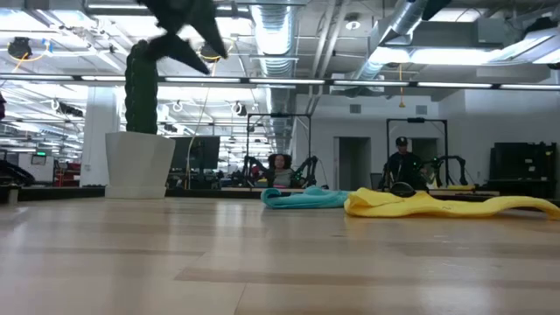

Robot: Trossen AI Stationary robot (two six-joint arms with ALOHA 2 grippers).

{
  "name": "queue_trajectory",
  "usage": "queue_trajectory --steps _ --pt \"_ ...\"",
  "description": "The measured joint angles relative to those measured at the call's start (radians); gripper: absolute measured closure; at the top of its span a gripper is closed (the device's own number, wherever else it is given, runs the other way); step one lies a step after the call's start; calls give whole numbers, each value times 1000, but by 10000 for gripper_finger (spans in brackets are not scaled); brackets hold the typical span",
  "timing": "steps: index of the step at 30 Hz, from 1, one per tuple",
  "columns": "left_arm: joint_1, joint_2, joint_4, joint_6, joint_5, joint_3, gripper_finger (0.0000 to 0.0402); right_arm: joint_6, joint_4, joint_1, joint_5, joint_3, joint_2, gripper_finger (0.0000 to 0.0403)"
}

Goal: Fold microfiber towels
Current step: Fold the blue microfiber towel

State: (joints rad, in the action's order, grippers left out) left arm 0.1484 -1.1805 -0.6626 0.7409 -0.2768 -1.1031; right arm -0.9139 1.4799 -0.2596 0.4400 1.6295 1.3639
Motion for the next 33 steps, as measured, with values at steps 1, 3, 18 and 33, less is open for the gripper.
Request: queue_trajectory --steps 1,3,18,33 --pt "62 0 50 -57 44 7 184 -8 -2 2 1 0 0 123" --pt "172 -18 152 -139 128 15 184 -26 -2 8 4 1 0 123" --pt "421 -593 445 -401 298 -158 184 -124 -26 59 6 1 1 123" --pt "428 -1093 145 -376 212 -723 184 32 -18 59 3 1 -5 123"
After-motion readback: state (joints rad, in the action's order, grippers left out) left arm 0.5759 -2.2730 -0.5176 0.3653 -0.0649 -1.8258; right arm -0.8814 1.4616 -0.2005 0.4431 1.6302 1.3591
